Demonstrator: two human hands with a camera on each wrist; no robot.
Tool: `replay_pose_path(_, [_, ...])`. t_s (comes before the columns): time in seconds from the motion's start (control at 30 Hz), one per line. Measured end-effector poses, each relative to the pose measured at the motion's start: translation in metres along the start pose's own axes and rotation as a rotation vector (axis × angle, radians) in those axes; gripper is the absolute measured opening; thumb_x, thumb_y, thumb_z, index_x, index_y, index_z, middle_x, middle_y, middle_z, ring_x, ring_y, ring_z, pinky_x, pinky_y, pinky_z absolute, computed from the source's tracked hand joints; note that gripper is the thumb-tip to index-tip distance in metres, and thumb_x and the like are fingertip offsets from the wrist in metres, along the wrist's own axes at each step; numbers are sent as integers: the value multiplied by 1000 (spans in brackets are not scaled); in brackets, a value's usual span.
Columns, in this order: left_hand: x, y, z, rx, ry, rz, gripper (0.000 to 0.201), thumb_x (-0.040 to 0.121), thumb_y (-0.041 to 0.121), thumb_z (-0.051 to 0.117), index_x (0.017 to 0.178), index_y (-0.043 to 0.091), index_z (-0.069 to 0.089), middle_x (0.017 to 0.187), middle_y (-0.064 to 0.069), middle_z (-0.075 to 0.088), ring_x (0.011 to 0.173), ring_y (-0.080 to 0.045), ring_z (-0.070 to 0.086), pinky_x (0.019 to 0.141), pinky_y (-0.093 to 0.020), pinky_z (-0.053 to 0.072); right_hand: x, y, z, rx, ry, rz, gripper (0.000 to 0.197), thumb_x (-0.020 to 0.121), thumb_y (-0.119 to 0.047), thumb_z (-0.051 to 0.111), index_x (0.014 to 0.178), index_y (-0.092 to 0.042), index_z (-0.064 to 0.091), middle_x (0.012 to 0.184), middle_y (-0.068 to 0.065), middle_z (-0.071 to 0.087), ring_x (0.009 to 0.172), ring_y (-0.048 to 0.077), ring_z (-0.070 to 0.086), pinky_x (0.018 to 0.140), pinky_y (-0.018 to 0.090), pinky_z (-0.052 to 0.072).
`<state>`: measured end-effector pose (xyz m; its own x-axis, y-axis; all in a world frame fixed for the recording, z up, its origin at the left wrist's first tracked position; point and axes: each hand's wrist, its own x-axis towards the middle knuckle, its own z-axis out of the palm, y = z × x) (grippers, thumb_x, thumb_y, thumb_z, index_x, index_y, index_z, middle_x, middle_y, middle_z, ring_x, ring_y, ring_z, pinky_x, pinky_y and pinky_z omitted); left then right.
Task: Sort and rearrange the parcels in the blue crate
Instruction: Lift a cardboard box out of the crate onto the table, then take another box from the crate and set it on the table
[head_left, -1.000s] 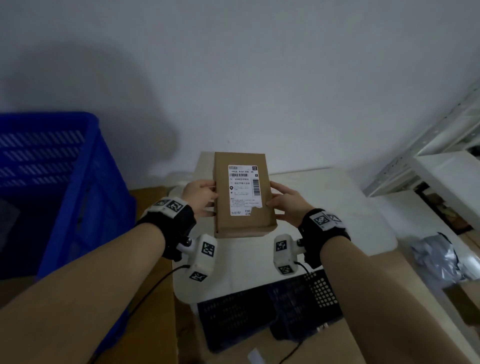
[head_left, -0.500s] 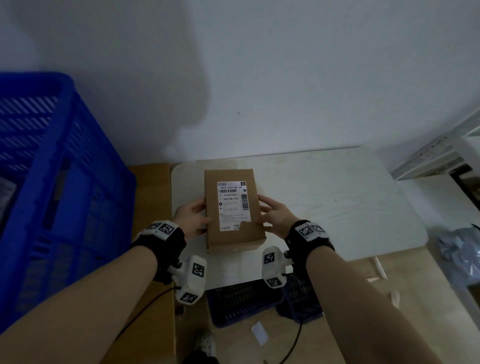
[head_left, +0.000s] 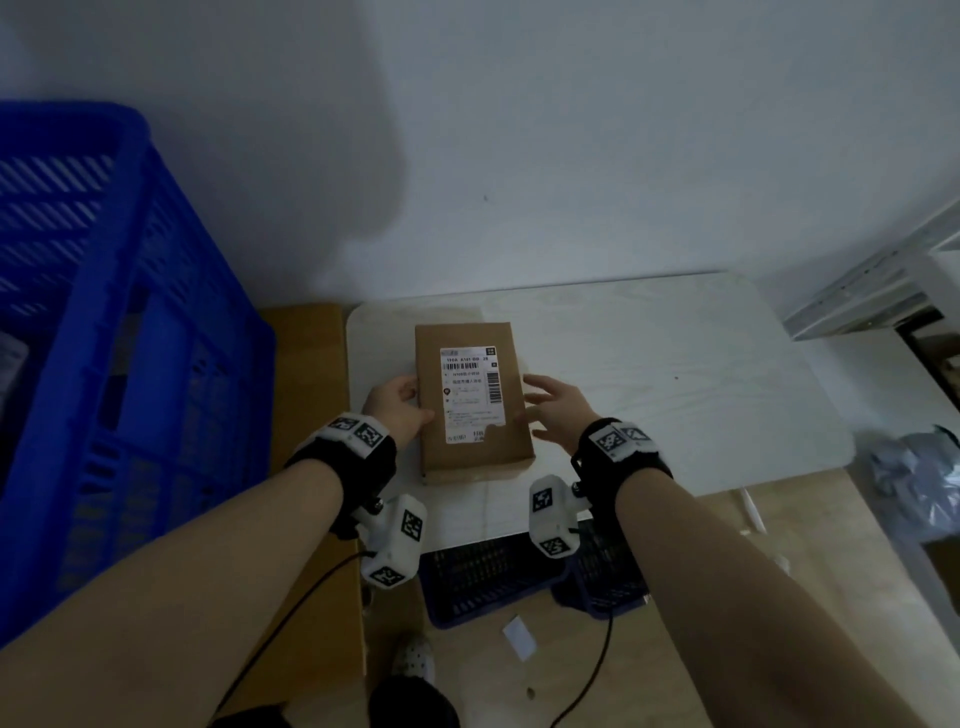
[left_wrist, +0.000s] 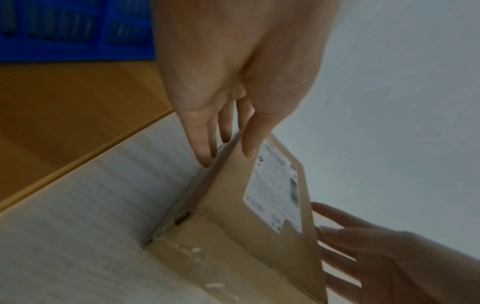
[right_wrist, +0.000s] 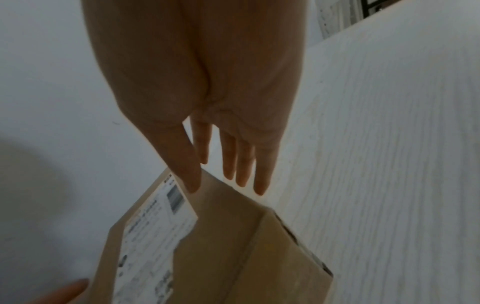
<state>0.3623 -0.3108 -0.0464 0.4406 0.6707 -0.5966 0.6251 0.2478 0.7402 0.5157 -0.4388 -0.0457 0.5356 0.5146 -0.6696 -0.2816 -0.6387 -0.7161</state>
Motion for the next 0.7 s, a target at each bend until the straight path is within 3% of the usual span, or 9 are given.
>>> replay_pose_path(0.07, [-10,19,-8,147,1,80,60,85,6,66,140,12,44,144,-11,47,131,-28,46,106,-38,42,-10,-17,-1,-106,43,-53,61,83,3,64,140,-12,45,140,19,47,128,32,48,98,40,43])
replay_pose_path(0.17, [-28,61,-30,343,3,236,27,87,13,63,114,16,62,132,-14,57,122,-29,53,97,-30,43,-34,-57,-3,-177,95,-178,51,88,-11,64,137,-10,48,132,20,56,124,31,52,98,38,44])
replay_pose_path(0.2, [-32,75,-39,388,23,282,25,88,11,61,112,14,64,129,-14,59,118,-28,56,94,-28,43,-44,-73,-3,-184,101,-215,50,90,-16,62,137,-10,48,130,19,57,121,31,54,96,38,45])
replay_pose_path(0.37, [-69,142,-108,650,87,448,32,92,14,56,123,8,62,131,-11,58,121,-28,54,99,-32,43,-96,-156,18,-359,107,-400,43,93,-26,58,132,-9,53,126,15,61,102,23,60,88,34,48])
replay_pose_path(0.47, [-98,165,-163,820,159,562,33,93,19,53,125,11,60,132,-11,58,122,-28,54,102,-33,42,-123,-200,50,-594,116,-509,44,93,-30,56,131,-7,53,133,14,55,118,28,56,94,34,45])
replay_pose_path(0.53, [-111,167,-200,919,219,604,34,93,21,52,124,14,60,133,-10,57,121,-29,54,102,-33,42,-141,-225,80,-698,104,-565,44,94,-31,55,131,-7,54,134,15,54,119,28,55,89,33,43])
replay_pose_path(0.63, [-128,158,-257,1006,280,609,33,92,21,51,123,14,60,134,-10,56,120,-29,54,100,-33,43,-165,-253,132,-735,49,-607,40,94,-30,55,128,-8,56,123,16,62,94,23,60,76,32,48])
replay_pose_path(0.7, [-136,145,-294,1037,304,592,34,93,20,51,124,12,60,133,-11,56,118,-29,56,95,-32,44,-178,-266,168,-749,28,-638,37,94,-29,55,125,-10,57,120,15,63,91,21,60,78,33,51])
